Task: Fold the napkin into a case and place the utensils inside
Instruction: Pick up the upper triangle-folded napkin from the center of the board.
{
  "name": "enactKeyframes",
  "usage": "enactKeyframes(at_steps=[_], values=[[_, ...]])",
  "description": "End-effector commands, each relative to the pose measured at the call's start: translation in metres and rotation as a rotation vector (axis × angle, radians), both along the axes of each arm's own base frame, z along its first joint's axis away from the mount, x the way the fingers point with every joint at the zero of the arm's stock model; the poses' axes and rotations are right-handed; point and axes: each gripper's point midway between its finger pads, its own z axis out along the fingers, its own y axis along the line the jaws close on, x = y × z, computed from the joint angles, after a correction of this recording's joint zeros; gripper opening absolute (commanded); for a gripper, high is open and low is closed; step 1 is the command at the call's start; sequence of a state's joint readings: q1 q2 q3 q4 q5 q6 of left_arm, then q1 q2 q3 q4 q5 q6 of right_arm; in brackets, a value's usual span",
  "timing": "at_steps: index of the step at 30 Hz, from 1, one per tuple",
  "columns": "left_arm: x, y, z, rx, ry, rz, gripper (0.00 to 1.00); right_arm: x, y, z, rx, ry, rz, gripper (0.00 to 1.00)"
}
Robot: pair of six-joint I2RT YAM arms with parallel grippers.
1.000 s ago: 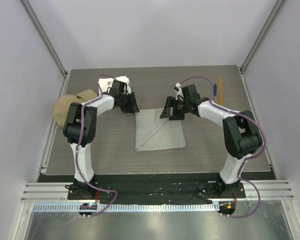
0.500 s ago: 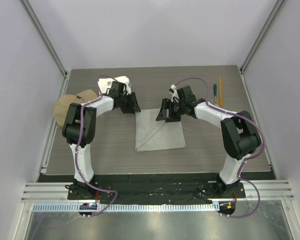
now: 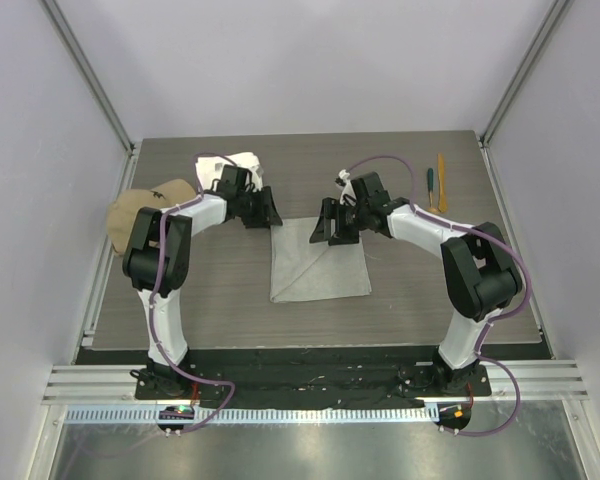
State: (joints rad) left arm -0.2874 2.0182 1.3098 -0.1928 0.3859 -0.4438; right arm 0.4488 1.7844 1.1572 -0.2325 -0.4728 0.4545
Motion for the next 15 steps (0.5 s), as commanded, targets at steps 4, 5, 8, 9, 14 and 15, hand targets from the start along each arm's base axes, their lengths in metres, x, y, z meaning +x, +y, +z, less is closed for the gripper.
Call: enactKeyframes(at_steps=[4,5,8,9,14,15], values=[[-0.022,0.012,-0.029,0.061,0.099,0.006,0.48,0.003,0.005,0.024,0.029,-0.073,0.004,0.69],[-0.022,0.013,-0.032,0.067,0.101,0.007,0.47,0.003,0.005,0.024,0.028,-0.074,0.005,0.69],[-0.021,0.014,-0.036,0.076,0.101,0.006,0.42,0.003,0.006,0.024,0.03,-0.072,0.004,0.7],[-0.019,0.013,-0.035,0.072,0.1,0.006,0.41,0.003,0.006,0.025,0.031,-0.072,0.006,0.69],[-0.016,0.01,-0.035,0.064,0.097,-0.001,0.35,0.002,0.009,0.029,0.033,-0.079,0.013,0.7],[-0.015,0.009,-0.035,0.059,0.095,-0.003,0.34,0.002,0.009,0.028,0.031,-0.078,0.011,0.69]])
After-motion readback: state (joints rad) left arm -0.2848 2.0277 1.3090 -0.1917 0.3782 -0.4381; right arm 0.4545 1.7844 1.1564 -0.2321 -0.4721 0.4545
